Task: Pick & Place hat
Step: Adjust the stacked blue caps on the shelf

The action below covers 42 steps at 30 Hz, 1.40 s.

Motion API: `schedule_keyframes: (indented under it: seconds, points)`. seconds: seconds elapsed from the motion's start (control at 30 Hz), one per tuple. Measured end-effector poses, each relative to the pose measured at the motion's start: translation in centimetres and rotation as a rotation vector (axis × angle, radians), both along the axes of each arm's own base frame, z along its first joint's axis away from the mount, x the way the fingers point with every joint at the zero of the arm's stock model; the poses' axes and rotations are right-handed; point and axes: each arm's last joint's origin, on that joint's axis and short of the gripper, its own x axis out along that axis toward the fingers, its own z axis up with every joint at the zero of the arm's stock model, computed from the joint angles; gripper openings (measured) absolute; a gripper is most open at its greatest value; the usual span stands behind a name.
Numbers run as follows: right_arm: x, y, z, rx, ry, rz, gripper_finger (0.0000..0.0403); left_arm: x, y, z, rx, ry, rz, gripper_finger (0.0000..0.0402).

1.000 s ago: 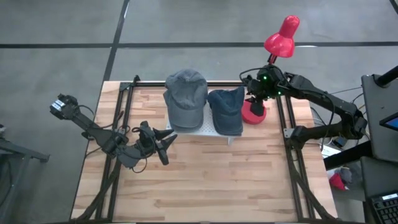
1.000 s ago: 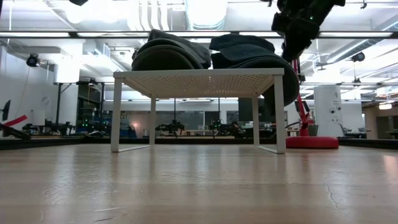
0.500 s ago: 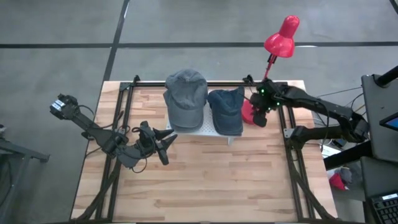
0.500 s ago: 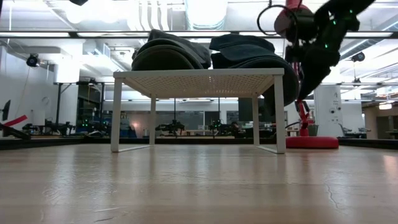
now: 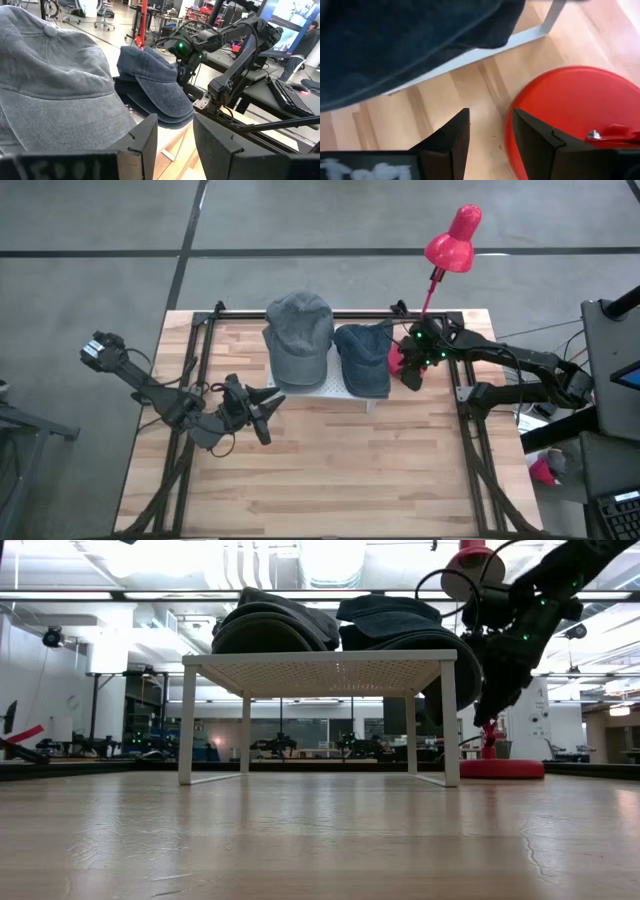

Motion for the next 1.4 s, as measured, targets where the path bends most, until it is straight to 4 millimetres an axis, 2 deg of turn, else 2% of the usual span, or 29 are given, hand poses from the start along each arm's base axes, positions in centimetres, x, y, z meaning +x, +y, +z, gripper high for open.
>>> schedule_keyframes:
  seconds: [0.7, 1.4]
  points:
    - [0.5, -0.1, -2.7, 0.035, -0.237, -0.102, 0.0137, 0.0, 0.0, 0.2, -0.009, -0.013, 0.0, 0.0128]
    - [1.3, -0.4, -1.0, 0.085, -0.331, -0.063, 0.0139, 0.0, 0.0, 0.2, -0.004, -0.012, -0.001, 0.0128]
